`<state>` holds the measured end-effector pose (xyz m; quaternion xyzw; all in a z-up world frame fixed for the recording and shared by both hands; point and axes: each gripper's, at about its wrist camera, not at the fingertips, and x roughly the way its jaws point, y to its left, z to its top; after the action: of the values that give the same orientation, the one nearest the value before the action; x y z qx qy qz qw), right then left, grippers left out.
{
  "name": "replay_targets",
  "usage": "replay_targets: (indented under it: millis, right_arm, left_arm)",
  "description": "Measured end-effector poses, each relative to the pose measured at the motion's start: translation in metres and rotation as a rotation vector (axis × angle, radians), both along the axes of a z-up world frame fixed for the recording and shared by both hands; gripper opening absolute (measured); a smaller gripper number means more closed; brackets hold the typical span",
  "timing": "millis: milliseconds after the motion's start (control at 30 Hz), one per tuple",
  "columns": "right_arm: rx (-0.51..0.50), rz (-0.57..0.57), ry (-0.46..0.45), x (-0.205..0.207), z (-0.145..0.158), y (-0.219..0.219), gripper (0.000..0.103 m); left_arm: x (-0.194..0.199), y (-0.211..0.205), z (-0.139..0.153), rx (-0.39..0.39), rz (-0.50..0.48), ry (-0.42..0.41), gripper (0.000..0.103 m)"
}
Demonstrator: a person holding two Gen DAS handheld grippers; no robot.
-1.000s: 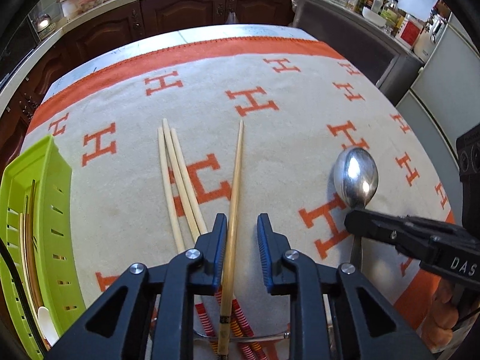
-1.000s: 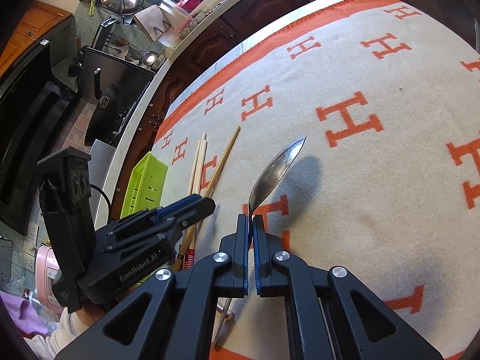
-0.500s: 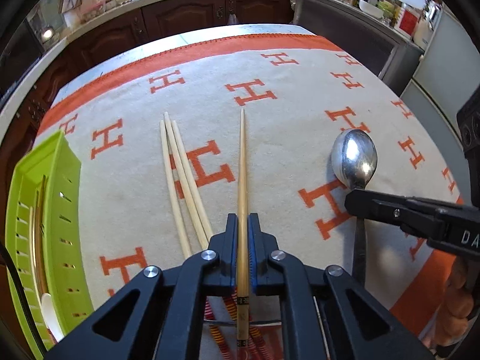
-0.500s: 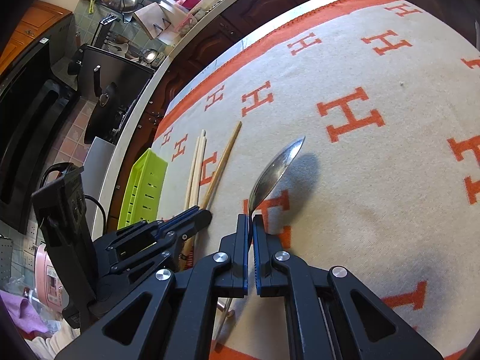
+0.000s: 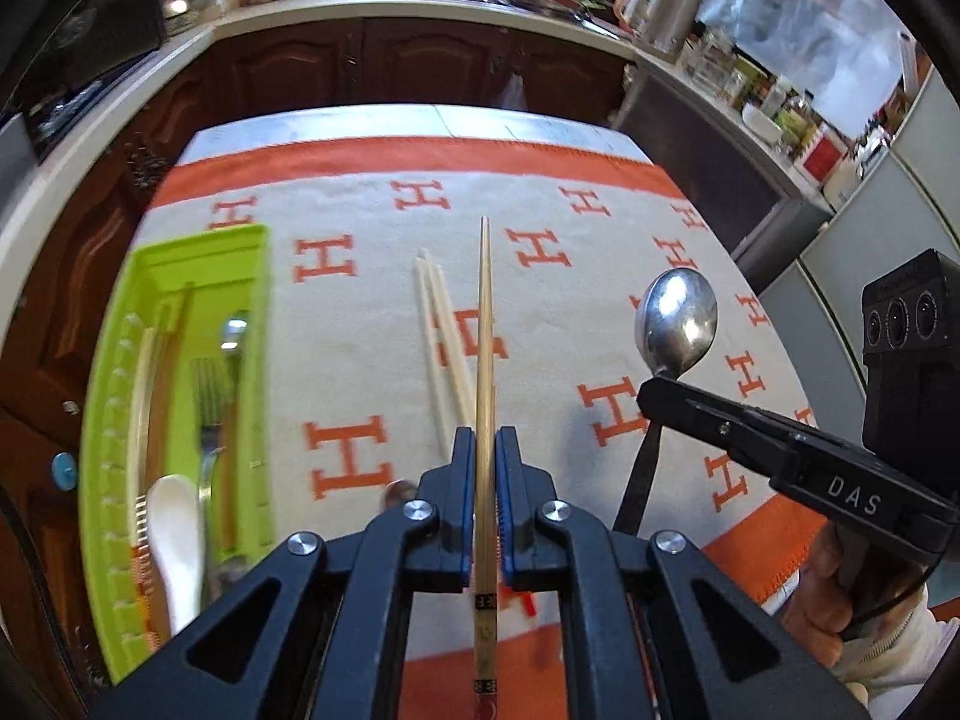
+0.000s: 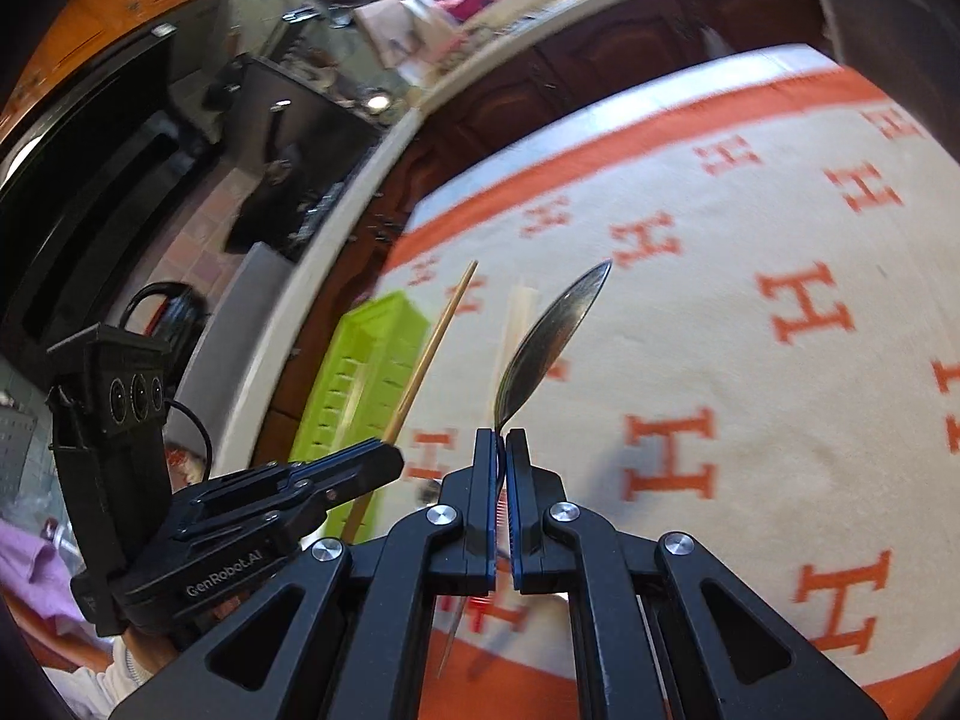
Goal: Organize utensils
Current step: 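Carry the spoon and chopstick into the green tray and open both grippers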
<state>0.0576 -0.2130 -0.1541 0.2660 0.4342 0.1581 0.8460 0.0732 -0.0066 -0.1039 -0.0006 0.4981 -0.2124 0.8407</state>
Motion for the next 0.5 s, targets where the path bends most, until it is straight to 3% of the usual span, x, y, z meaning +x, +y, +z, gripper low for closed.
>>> replay_targets:
  millis: [233, 500]
  right_arm:
    - [0.008, 0.144, -0.077, 0.01, 0.053, 0.067, 0.003]
    - [-0.075, 0.206, -0.121, 0.036, 0.086, 0.16, 0.003]
  left_arm:
    - [-0.004, 0.075, 0.034, 0.04, 0.115, -0.074, 0.004]
    - [0.01, 0.143, 0.004, 0.056, 0.199, -0.039, 0.004]
